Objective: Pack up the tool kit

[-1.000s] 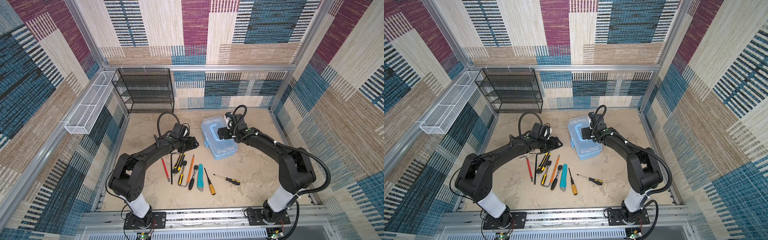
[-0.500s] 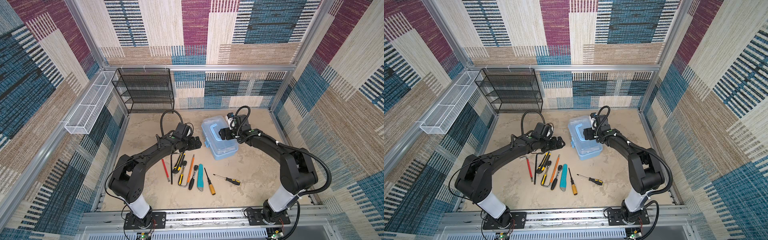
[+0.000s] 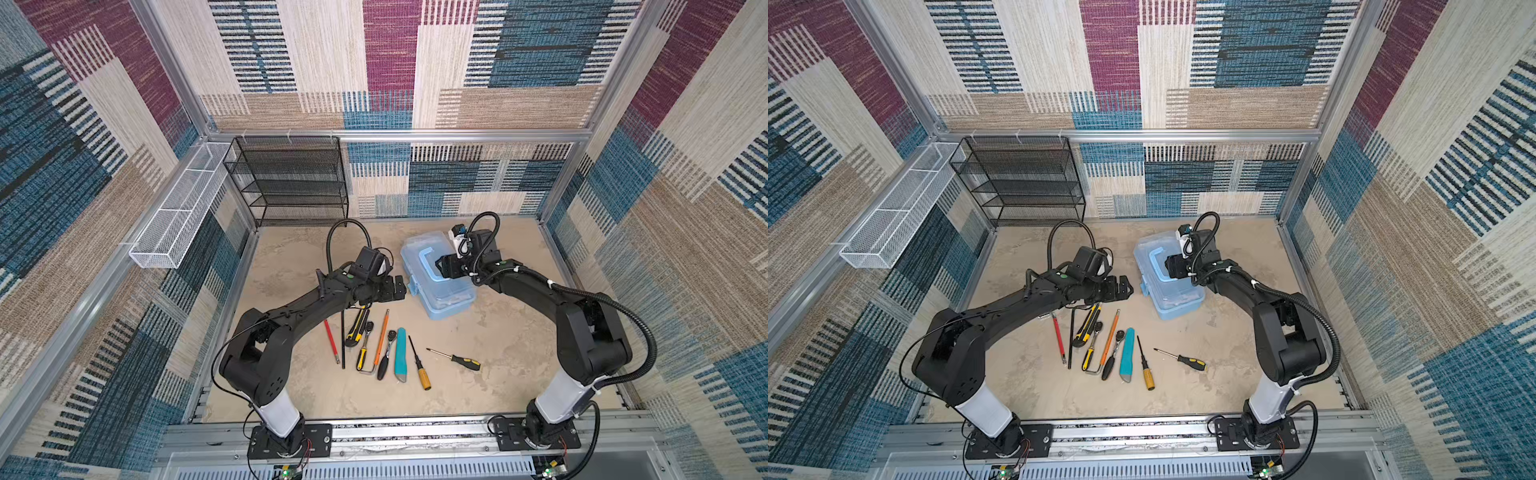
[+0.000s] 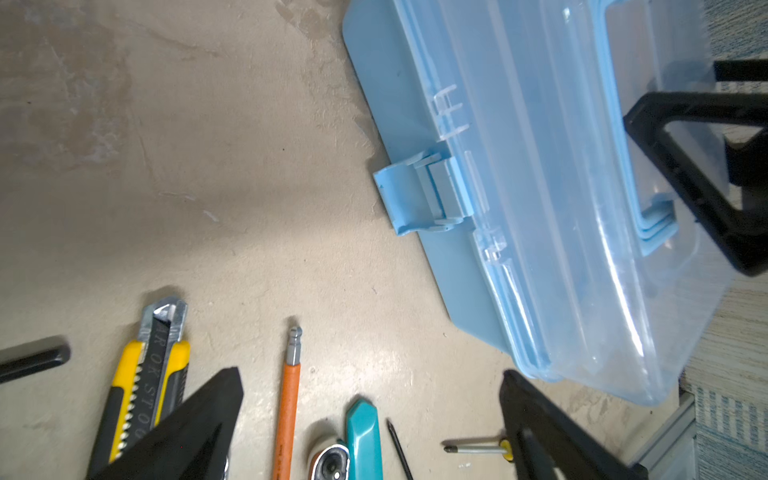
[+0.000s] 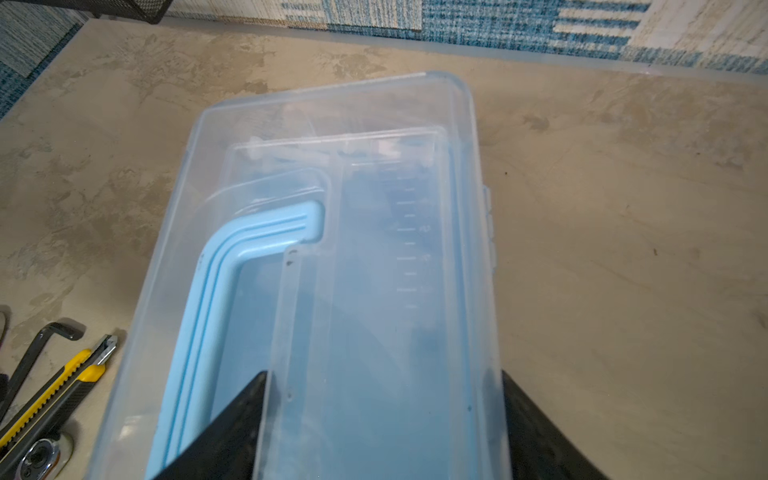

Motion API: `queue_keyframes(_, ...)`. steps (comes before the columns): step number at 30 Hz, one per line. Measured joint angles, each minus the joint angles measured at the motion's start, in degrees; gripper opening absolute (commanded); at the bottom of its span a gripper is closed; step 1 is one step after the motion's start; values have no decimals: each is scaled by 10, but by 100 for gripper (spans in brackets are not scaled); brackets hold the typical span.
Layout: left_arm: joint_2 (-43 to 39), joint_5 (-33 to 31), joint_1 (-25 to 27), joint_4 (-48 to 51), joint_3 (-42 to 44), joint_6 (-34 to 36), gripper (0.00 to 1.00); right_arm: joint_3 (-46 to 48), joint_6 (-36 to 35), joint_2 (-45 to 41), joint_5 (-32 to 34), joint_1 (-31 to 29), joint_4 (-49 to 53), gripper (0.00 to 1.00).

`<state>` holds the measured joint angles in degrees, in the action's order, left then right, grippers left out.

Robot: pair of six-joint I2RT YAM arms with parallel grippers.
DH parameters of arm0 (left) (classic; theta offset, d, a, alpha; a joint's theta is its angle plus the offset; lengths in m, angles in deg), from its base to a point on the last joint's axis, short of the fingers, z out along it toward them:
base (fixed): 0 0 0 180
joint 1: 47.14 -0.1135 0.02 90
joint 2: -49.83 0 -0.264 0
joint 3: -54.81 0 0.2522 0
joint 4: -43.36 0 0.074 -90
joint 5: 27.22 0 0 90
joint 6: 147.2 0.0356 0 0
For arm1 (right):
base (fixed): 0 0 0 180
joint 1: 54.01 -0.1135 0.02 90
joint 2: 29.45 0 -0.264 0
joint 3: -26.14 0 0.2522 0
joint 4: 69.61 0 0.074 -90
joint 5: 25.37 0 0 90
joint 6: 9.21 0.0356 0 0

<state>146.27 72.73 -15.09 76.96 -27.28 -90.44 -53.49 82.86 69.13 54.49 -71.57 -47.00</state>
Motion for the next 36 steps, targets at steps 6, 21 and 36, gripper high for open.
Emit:
queue_keyframes(6,0,20,0,-12,4,0,97,23,2,-10,-43,17,-29,69)
queue_keyframes(21,-11,85,-2,-76,14,-7,95,45,73,-28,-154,42,-50,68)
queue_keyframes(36,7,191,-13,-233,36,-103,84,76,185,-30,-238,55,-114,68)
